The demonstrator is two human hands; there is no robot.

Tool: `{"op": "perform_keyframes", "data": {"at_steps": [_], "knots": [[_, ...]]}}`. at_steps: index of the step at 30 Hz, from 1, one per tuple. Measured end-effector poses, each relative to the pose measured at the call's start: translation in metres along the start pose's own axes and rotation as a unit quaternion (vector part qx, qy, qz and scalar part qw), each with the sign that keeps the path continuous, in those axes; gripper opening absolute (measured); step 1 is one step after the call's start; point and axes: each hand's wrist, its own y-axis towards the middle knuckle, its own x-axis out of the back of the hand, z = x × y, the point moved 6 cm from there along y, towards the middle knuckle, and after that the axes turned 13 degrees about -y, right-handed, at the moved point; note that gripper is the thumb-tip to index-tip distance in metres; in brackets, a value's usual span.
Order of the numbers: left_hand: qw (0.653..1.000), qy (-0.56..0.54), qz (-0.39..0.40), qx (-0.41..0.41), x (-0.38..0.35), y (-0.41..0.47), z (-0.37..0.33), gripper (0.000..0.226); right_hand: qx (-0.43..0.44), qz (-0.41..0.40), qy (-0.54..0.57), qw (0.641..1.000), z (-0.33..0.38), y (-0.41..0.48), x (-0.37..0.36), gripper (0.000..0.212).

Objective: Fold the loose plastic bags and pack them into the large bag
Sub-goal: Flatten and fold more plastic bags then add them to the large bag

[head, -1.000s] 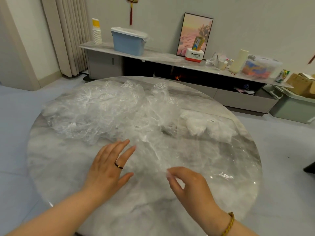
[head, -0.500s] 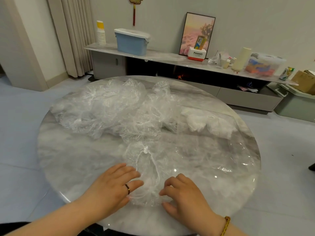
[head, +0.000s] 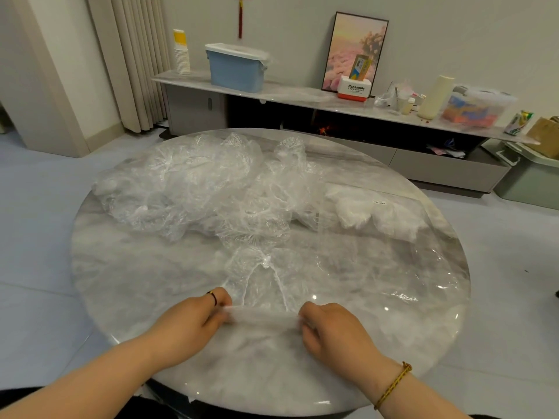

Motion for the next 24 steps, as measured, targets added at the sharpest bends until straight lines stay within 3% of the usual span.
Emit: {"op": "perform_keyframes", "data": {"at_steps": [1,4,5,10,14,20,22,24], "knots": [[1.0,-0.012,-0.005,0.014,0.002,0.002,0.001,0.024,-0.012,0.01,0.019,1.0,0.0,0.001,-0.001,0.022],[0.999,-0.031,-0.029,0.03,0.004,0.006,0.0,0.021,-0.076,0.084,0.085,0.99,-0.006,0.003,-0.01,0.073],[0.998,-0.037,-0.044,0.038,0.006,0.007,-0.001,0.021,-0.096,0.109,0.096,0.985,-0.008,0.004,-0.012,0.078],[0.99,0.001,-0.127,0.057,0.013,0.012,-0.006,0.023,-0.166,0.114,0.121,0.972,-0.013,0.016,-0.01,0.025],[0.98,0.082,-0.162,0.084,0.017,0.017,-0.007,0.012,-0.189,0.141,0.09,0.968,-0.014,0.024,-0.015,0.025],[0.964,0.141,-0.183,0.133,0.021,0.022,-0.016,0.037,-0.227,0.161,0.043,0.96,-0.015,0.032,-0.02,0.026],[0.959,0.171,-0.211,0.085,0.025,0.023,-0.021,0.04,-0.226,0.174,0.03,0.958,-0.014,0.032,-0.022,0.026],[0.94,0.222,-0.257,-0.028,0.023,0.022,-0.029,0.037,-0.237,0.18,0.014,0.955,-0.014,0.032,-0.021,0.028]]}}
